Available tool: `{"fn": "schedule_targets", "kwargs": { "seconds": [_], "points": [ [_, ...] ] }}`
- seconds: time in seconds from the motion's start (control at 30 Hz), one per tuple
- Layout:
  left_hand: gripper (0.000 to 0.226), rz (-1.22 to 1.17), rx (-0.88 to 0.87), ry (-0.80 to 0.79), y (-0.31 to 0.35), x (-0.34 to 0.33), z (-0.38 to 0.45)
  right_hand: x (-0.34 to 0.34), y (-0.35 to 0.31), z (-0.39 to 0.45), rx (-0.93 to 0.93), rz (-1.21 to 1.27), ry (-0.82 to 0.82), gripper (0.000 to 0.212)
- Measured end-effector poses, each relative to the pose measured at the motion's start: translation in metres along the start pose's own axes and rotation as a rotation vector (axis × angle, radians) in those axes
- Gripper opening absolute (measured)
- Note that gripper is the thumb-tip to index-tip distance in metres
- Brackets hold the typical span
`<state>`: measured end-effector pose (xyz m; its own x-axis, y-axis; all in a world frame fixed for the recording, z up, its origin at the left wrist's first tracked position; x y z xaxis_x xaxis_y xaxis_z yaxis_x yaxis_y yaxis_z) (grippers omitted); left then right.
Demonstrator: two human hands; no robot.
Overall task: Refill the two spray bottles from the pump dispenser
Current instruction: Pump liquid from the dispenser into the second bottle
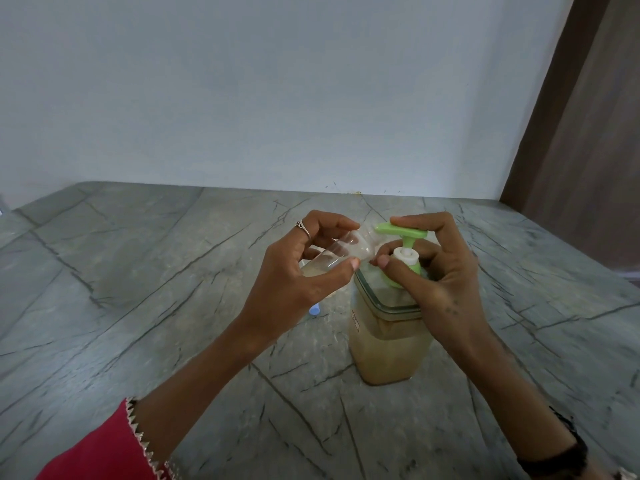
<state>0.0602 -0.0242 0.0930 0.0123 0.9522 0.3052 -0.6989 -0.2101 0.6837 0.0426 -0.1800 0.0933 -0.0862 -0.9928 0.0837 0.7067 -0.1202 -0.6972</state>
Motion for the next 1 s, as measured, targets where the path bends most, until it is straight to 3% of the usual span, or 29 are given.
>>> {"fn": "schedule_targets", "kwargs": {
  "seconds": [0.23, 0.5, 0.7, 1.0],
  "points": [
    [0.031, 0.01, -0.014, -0.025, 0.003, -0.003, -0.002, 0.006, 0.003, 0.004, -0.057, 0.077, 0.045, 0.019],
    [0.03, -0.013, 0.003, -0.009, 0.001, -0.001, -0.001, -0.003, 0.001, 0.003, -0.019, 0.057, -0.031, 0.026],
    [0.031, -0.01, 0.009, -0.012, 0.001, -0.002, -0.001, 0.003, 0.0, 0.004, -0.014, 0.002, 0.047, 0.021],
    [0.03, 0.003, -0.004, -0.01, 0.002, -0.004, -0.003, 0.003, -0.001, 0.01, -0.071, 0.035, 0.04, 0.019]
  ]
}}
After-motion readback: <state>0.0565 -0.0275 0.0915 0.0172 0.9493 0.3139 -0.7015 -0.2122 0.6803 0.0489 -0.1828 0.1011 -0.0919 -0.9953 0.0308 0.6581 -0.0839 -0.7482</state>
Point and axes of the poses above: each hand's wrist, its own z-axis towards the middle knuckle, its own x-axis out of the back of the hand, y = z × x, the point moved 7 cm from there along z, towards the middle knuckle, and after that the axes turned 4 degrees about z, right-handed, at the moved point
